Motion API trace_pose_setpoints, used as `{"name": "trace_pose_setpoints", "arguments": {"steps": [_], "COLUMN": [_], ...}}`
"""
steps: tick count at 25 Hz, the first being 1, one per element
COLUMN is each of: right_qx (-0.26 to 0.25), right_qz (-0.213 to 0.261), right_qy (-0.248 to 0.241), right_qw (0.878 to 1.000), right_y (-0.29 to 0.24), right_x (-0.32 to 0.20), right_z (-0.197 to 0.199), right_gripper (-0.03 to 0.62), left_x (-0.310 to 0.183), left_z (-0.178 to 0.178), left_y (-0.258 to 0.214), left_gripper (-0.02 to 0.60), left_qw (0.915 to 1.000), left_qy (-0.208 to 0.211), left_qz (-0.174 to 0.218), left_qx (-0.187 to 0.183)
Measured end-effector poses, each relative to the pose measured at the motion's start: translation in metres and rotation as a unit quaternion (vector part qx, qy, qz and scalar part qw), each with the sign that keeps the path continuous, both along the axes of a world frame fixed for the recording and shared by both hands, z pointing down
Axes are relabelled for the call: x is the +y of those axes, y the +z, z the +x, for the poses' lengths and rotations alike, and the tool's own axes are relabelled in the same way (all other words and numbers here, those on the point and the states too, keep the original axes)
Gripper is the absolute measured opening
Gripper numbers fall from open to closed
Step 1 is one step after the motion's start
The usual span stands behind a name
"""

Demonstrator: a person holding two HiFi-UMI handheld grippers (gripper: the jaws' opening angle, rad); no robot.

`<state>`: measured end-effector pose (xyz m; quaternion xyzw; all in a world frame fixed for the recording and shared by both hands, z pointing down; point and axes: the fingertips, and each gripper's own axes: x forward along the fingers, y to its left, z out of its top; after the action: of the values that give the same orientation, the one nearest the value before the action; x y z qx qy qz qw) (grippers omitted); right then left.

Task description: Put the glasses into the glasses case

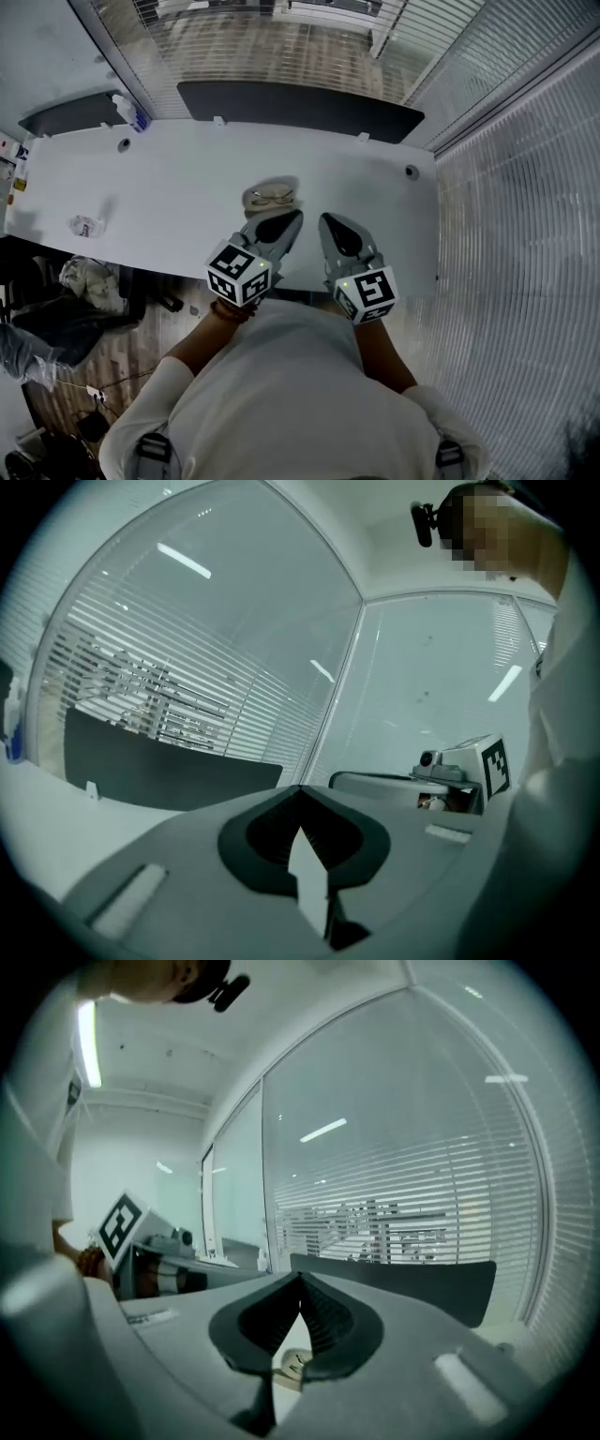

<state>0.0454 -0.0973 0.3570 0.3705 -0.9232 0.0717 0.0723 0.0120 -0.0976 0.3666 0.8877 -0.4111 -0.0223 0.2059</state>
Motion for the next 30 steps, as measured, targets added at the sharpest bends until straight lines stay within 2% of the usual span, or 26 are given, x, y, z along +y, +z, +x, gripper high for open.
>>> {"name": "trace_pose_setpoints", "arguments": {"steps": [3,9,14,30], "right_qx": [-0.051,-0.080,-0.084,-0.077], "right_qz": [-0.003,-0.005,0.000,-0.007], "right_qy": [0.003,-0.002,-0.018,-0.018], "right_qw": [0.999,0.997,0.996,0.997], "right_y": [-0.012,-0.026,-0.032,-0.029], "right_x": [0.014,0.025,0.031,0.023], "right_z": [0.005,0.001,-0.008,-0.009], "right_gripper": [0.003,0.002,0.000,0.000], "left_x": [0.011,0.021,0.022,0.016], "left_z": [0.005,0.007,0.005,0.004], "left_y": [-0.008,-0.018,-0.021,-0.012], "left_gripper": [0.003,0.002,0.003,0.003], "left_qw": [0.9998,0.9995,0.9995,0.9998], "left_qy": [-0.002,-0.002,0.001,0.000], "left_qz": [0.005,0.029,0.027,0.013], "left_qx": [0.019,0.012,0.016,0.014]}}
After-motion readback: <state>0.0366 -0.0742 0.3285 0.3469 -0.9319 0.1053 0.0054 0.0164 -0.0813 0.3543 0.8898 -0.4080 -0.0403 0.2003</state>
